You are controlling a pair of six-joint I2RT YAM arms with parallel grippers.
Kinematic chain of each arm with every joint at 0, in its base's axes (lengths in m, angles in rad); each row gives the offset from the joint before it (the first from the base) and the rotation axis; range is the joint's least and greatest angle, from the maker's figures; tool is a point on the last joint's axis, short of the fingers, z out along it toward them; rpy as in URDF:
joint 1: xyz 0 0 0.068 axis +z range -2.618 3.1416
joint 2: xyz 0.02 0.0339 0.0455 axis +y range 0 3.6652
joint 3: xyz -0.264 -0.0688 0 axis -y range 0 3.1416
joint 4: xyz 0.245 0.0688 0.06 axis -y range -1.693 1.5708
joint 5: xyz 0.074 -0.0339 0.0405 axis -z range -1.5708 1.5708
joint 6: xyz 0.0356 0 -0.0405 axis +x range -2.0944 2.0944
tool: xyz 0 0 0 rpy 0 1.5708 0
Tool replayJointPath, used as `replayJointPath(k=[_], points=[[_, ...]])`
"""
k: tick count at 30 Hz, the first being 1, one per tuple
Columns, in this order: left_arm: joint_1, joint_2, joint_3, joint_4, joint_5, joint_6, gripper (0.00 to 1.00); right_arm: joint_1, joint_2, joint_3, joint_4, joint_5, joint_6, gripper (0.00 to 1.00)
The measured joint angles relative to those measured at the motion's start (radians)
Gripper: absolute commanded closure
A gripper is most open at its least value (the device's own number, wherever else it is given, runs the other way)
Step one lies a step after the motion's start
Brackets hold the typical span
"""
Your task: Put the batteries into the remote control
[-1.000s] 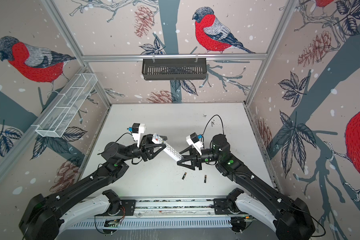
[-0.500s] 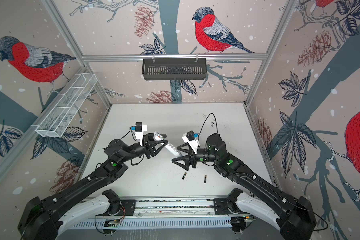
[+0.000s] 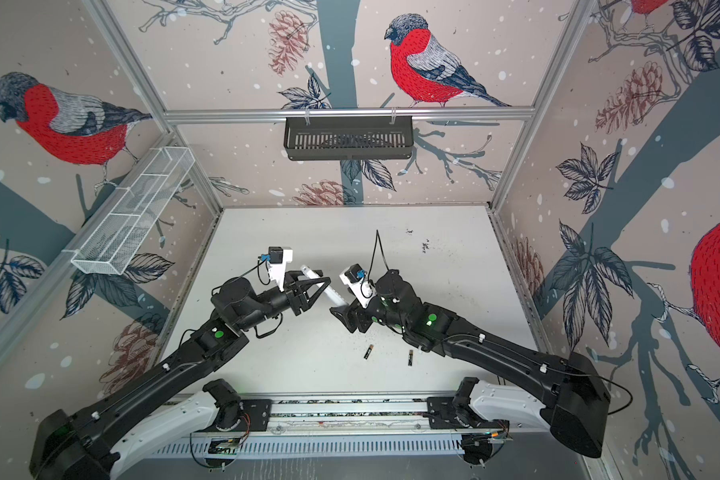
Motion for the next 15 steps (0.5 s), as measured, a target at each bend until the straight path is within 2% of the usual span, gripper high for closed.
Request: replayJointPath(k=[5, 10, 12, 15], points=[[0.000, -0.002, 0.015, -0.057, -0.016, 0.003, 0.87, 0.031, 0.058, 0.039, -0.016, 0.051, -0.015, 0.54], [0.000, 0.003, 0.023, -0.080, -0.021, 0.019, 0.85, 0.043, 0.072, 0.065, -0.035, 0.048, -0.032, 0.64], [0.000, 0.008, 0.026, -0.080, -0.019, 0.019, 0.80, 0.041, 0.072, 0.068, -0.043, 0.043, -0.037, 0.65], [0.000, 0.014, 0.026, -0.083, -0.006, 0.019, 0.68, 0.034, 0.070, 0.068, -0.060, 0.017, -0.057, 0.68]])
